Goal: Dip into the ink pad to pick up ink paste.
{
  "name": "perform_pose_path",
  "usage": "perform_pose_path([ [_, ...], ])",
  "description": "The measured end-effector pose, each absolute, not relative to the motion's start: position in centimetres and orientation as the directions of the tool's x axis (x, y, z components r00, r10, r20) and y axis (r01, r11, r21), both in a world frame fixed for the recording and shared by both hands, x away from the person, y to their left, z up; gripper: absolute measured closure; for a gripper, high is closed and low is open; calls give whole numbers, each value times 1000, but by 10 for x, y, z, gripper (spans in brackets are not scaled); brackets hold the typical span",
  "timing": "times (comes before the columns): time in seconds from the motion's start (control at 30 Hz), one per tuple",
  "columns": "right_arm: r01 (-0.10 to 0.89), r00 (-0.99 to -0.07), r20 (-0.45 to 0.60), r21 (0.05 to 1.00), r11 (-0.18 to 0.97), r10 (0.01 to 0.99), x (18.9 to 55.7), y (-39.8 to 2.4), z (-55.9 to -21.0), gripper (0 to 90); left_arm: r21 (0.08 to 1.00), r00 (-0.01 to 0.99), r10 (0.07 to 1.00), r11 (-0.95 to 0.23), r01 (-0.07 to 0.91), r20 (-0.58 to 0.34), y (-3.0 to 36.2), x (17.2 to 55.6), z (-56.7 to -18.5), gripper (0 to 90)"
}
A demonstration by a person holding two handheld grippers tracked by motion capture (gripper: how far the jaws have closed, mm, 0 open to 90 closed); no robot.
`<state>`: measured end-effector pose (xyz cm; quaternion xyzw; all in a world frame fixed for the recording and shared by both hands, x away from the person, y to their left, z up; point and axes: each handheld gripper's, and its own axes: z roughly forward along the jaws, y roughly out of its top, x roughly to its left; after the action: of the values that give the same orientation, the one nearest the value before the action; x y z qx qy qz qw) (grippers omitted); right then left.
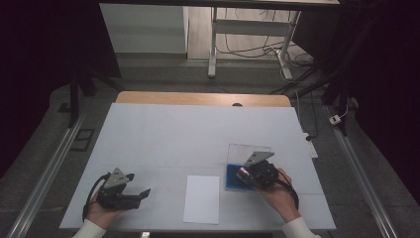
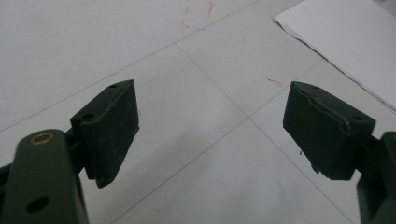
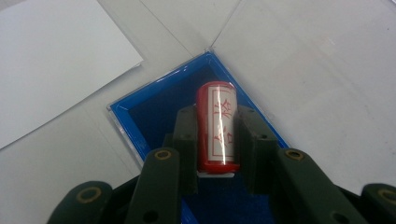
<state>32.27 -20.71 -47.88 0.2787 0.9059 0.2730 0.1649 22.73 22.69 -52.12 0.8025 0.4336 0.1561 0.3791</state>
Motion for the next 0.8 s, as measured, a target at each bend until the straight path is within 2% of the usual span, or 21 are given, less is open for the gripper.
perform_pose_path([
  [0.4,406,-794,-132,610,681,593,323,-212,-473,707,746,566,820,-325,582,-85,229,228,-522,183],
  [0.6,377,-763,-121,713,590,634,318,-225,-450,707,748,564,821,-320,581,-87,228,228,-522,183],
  [0.8,376,-758,-118,725,578,641,313,-231,-436,706,750,564,821,-319,580,-87,228,227,-522,183],
])
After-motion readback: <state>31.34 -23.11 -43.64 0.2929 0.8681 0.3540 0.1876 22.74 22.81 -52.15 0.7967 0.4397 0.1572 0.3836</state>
